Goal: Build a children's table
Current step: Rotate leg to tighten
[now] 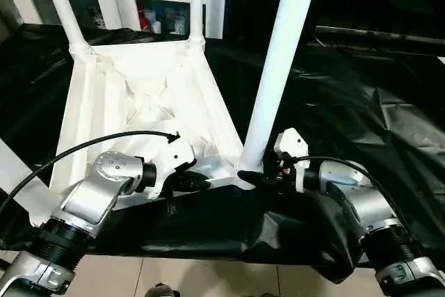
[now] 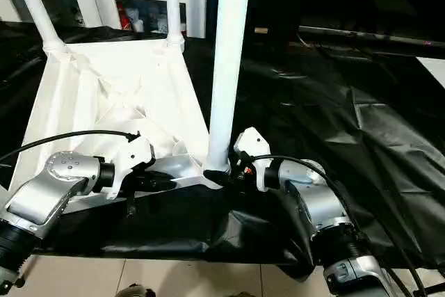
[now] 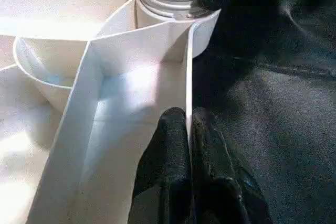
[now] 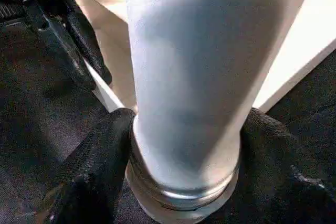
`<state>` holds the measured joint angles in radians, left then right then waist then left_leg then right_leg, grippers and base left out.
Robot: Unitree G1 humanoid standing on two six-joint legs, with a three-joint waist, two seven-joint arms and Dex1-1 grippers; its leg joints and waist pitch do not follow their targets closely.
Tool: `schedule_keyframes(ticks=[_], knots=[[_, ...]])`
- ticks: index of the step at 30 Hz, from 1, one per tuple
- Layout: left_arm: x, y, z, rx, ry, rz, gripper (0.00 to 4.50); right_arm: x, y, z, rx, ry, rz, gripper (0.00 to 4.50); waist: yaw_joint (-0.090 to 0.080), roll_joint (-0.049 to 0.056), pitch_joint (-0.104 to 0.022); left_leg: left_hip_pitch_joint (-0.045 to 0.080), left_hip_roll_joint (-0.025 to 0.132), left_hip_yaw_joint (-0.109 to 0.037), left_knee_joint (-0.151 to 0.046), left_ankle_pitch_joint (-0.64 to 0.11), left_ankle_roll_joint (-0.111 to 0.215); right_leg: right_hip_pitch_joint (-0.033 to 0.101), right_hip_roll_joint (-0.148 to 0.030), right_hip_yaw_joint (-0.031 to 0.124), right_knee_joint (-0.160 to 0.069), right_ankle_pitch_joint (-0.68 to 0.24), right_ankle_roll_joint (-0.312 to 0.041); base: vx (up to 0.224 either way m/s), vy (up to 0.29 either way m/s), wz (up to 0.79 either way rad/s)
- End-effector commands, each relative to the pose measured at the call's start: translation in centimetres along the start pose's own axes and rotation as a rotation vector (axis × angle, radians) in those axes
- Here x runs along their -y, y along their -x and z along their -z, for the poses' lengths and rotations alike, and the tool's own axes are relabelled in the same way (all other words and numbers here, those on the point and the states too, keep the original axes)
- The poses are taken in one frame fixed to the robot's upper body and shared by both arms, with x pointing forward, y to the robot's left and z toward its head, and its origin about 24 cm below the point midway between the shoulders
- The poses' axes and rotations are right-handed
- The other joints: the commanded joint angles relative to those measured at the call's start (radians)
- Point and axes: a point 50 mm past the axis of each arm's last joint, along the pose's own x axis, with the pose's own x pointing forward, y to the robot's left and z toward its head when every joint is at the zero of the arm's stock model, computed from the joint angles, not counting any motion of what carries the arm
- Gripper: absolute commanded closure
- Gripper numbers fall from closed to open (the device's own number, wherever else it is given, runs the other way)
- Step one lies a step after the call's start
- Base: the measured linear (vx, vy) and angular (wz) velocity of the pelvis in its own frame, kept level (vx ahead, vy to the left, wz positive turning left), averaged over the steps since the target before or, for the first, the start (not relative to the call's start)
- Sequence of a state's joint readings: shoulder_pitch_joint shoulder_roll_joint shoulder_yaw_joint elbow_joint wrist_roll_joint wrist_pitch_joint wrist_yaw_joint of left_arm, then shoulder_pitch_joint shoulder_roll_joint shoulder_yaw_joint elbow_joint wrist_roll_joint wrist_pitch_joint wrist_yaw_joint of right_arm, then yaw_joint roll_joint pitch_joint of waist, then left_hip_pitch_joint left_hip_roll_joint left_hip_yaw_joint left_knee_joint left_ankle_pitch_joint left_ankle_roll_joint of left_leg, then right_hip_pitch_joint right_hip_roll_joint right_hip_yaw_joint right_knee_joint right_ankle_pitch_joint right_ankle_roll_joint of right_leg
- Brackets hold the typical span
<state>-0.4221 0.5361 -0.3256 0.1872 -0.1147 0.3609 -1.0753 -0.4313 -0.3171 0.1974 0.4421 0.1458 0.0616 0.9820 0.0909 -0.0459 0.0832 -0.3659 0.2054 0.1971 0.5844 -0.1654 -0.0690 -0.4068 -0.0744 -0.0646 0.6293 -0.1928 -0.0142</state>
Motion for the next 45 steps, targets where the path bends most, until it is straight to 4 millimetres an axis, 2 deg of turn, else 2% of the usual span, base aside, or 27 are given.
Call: schedule_keyframes(ticks=[1,2,5,6,8,11,12,14,15,16,17,19,23,24,25,27,28,29,31,32,34,35,36,39,40,42,45], knots=[[0.2,-0.8,0.6,0.023,0.049,0.006,4.50,0.9,0.1,0.5,0.006,-0.046,0.118,1.75,-0.005,-0.004,-0.049,0.013,0.029,-0.024,-0.079,-0.328,-0.004,0.024,-0.072,0.053,-0.115,-0.509,-0.101,0.000,0.000,0.00],[0.2,-0.8,0.6,0.023,0.050,0.003,4.50,0.9,0.0,0.5,0.008,-0.049,0.123,1.75,-0.007,-0.005,-0.049,0.014,0.028,-0.026,-0.079,-0.334,-0.008,0.024,-0.074,0.052,-0.117,-0.527,-0.097,0.000,0.000,0.00],[-0.7,-2.3,0.5,0.024,0.106,-0.135,4.50,1.3,-1.0,1.8,0.048,-0.209,0.352,1.76,-0.011,-0.004,-0.046,0.018,0.027,-0.026,-0.080,-0.348,-0.018,0.019,-0.073,0.052,-0.122,-0.557,-0.089,0.000,0.000,0.00],[-0.9,-3.0,0.3,0.017,0.120,-0.168,4.50,1.1,-1.7,2.1,0.032,-0.225,0.410,1.76,-0.012,-0.001,-0.048,0.019,0.026,-0.029,-0.080,-0.350,-0.028,0.020,-0.075,0.050,-0.123,-0.577,-0.083,0.000,0.000,0.00],[-1.0,-3.5,0.2,0.011,0.127,-0.184,4.50,1.0,-2.1,2.2,0.020,-0.226,0.440,1.76,-0.013,-0.003,-0.050,0.018,0.026,-0.031,-0.082,-0.354,-0.031,0.022,-0.077,0.048,-0.125,-0.583,-0.073,0.000,0.000,0.00],[-1.1,-5.4,-0.5,0.000,0.150,-0.235,4.50,0.6,-3.9,2.0,0.005,-0.259,0.548,1.76,-0.017,0.001,-0.046,0.024,0.023,-0.029,-0.084,-0.379,-0.027,0.013,-0.076,0.048,-0.133,-0.614,-0.059,0.000,0.000,0.00],[-1.1,-5.9,-0.8,-0.003,0.156,-0.245,4.50,0.5,-4.5,1.8,0.007,-0.269,0.573,1.76,-0.017,0.000,-0.048,0.027,0.023,-0.032,-0.087,-0.380,-0.032,0.020,-0.078,0.043,-0.137,-0.617,-0.052,0.000,0.000,0.00],[-1.1,-7.3,-1.7,-0.011,0.151,-0.268,4.50,-0.4,-6.4,0.8,0.030,-0.246,0.530,1.76,-0.017,0.001,-0.051,0.027,0.023,-0.031,-0.090,-0.371,-0.028,0.020,-0.075,0.045,-0.138,-0.583,-0.050,0.000,0.000,0.00],[-1.1,-7.3,-1.7,-0.011,0.151,-0.268,4.50,-0.4,-6.4,0.8,0.030,-0.246,0.530,1.76,-0.014,0.000,-0.049,0.034,0.022,-0.029,-0.088,-0.387,-0.027,0.014,-0.073,0.045,-0.141,-0.581,-0.049,0.000,0.000,0.00],[-1.2,-7.5,-1.8,-0.018,0.141,-0.276,4.50,-0.7,-6.8,0.4,0.037,-0.229,0.504,1.76,-0.012,-0.002,-0.050,0.034,0.021,-0.029,-0.088,-0.390,-0.019,0.014,-0.076,0.048,-0.141,-0.577,-0.048,0.000,0.000,0.00],[-1.3,-7.7,-1.9,-0.023,0.134,-0.284,4.50,-0.9,-7.2,0.2,0.041,-0.219,0.495,1.41,-0.012,-0.002,-0.050,0.030,0.021,-0.030,-0.090,-0.384,-0.016,0.018,-0.077,0.048,-0.140,-0.570,-0.048,0.000,0.000,0.00],[-1.4,-7.6,-2.0,-0.024,0.125,-0.283,4.50,-1.1,-7.2,0.0,0.064,-0.217,0.471,1.06,-0.011,-0.004,-0.051,0.027,0.022,-0.031,-0.092,-0.376,-0.008,0.019,-0.077,0.048,-0.139,-0.559,-0.047,0.000,0.000,0.00],[-1.5,-6.7,-1.7,-0.022,0.079,-0.249,4.50,-0.8,-6.5,-0.6,0.121,-0.205,0.409,0.77,-0.010,-0.006,-0.051,0.021,0.022,-0.033,-0.095,-0.380,0.005,0.024,-0.082,0.047,-0.140,-0.571,-0.043,0.000,0.000,0.00],[-1.6,-5.9,-1.2,-0.024,0.067,-0.227,4.50,-0.2,-5.5,-0.9,0.118,-0.166,0.384,0.64,-0.008,-0.007,-0.054,0.016,0.023,-0.033,-0.097,-0.346,0.010,0.031,-0.083,0.046,-0.139,-0.549,-0.042,0.000,0.000,0.00],[-1.6,-5.8,-1.1,-0.024,0.067,-0.227,4.50,-0.1,-5.4,-0.9,0.118,-0.164,0.382,0.57,-0.005,-0.009,-0.055,0.015,0.023,-0.029,-0.096,-0.326,0.018,0.030,-0.082,0.049,-0.138,-0.524,-0.043,0.000,0.000,0.00],[-1.6,-5.4,-0.9,-0.022,0.064,-0.204,4.50,0.1,-4.7,-1.0,0.116,-0.141,0.333,0.57,-0.003,-0.008,-0.055,0.018,0.024,-0.028,-0.095,-0.309,0.022,0.028,-0.082,0.050,-0.136,-0.504,-0.053,0.000,0.000,0.00],[-1.2,-4.5,-0.6,-0.007,0.026,-0.143,4.50,0.2,-3.3,-1.2,0.103,-0.090,0.231,0.57,-0.003,-0.008,-0.056,0.014,0.026,-0.027,-0.095,-0.282,0.029,0.033,-0.080,0.050,-0.129,-0.462,-0.073,0.000,0.000,0.00],[-1.1,-4.4,-0.5,-0.001,0.019,-0.127,4.50,0.2,-3.1,-1.2,0.101,-0.082,0.210,0.57,-0.003,-0.008,-0.056,0.014,0.026,-0.027,-0.095,-0.282,0.029,0.033,-0.080,0.050,-0.129,-0.462,-0.073,0.000,0.000,0.00],[-0.3,-3.0,0.1,0.009,-0.009,-0.007,4.50,-0.1,-1.0,-1.2,0.054,-0.006,0.040,0.57,0.001,-0.011,-0.057,0.011,0.029,-0.023,-0.090,-0.251,0.055,0.037,-0.074,0.052,-0.116,-0.370,-0.100,0.026,-0.007,0.02],[-0.3,-3.0,0.1,0.009,-0.009,-0.006,4.50,-0.2,-1.0,-1.2,0.053,-0.005,0.038,0.57,0.001,-0.011,-0.058,0.008,0.029,-0.022,-0.089,-0.238,0.060,0.040,-0.075,0.053,-0.112,-0.344,-0.108,0.060,-0.018,0.00],[0.3,-2.0,0.6,-0.012,-0.029,0.085,4.50,-0.4,0.1,-0.9,0.002,0.031,-0.043,0.57,0.001,-0.006,-0.062,0.007,0.028,-0.020,-0.084,-0.193,0.068,0.041,-0.072,0.053,-0.099,-0.251,-0.145,0.061,-0.017,-0.02],[0.6,-1.5,0.8,-0.018,-0.030,0.113,4.50,-0.4,0.5,-0.9,-0.017,0.040,-0.069,0.57,0.000,-0.007,-0.064,0.003,0.028,-0.019,-0.082,-0.161,0.073,0.048,-0.071,0.052,-0.089,-0.190,-0.165,0.066,-0.009,0.00],[0.8,-1.1,0.8,-0.015,-0.032,0.141,4.50,-0.4,0.8,-0.9,-0.029,0.042,-0.089,0.57,0.001,-0.005,-0.066,0.011,0.028,-0.014,-0.077,-0.139,0.082,0.043,-0.066,0.053,-0.083,-0.130,-0.188,0.066,-0.009,0.00],[1.0,-0.4,0.8,-0.008,-0.029,0.178,4.50,-0.2,1.1,-0.9,-0.053,0.053,-0.111,0.57,-0.001,-0.005,-0.071,0.010,0.027,-0.012,-0.068,-0.053,0.112,0.049,-0.062,0.051,-0.063,0.027,-0.246,0.021,0.000,0.01],[1.0,-0.2,0.8,-0.007,-0.031,0.186,4.50,-0.1,1.2,-0.9,-0.062,0.059,-0.119,0.57,-0.001,-0.004,-0.071,0.011,0.027,-0.011,-0.067,-0.042,0.122,0.049,-0.061,0.049,-0.061,0.052,-0.258,0.000,0.000,0.00],[1.1,0.0,0.9,-0.006,-0.028,0.190,4.50,-0.1,1.2,-0.9,-0.079,0.068,-0.129,0.57,-0.001,-0.004,-0.068,0.010,0.028,-0.011,-0.067,-0.057,0.120,0.050,-0.063,0.049,-0.063,0.026,-0.262,0.000,0.000,0.00],[0.9,0.2,0.9,-0.006,-0.033,0.180,4.50,-0.1,1.0,-0.9,-0.083,0.071,-0.138,0.57,-0.001,-0.007,-0.063,0.012,0.030,-0.011,-0.071,-0.114,0.096,0.050,-0.067,0.051,-0.072,-0.065,-0.247,0.000,0.000,0.00]])
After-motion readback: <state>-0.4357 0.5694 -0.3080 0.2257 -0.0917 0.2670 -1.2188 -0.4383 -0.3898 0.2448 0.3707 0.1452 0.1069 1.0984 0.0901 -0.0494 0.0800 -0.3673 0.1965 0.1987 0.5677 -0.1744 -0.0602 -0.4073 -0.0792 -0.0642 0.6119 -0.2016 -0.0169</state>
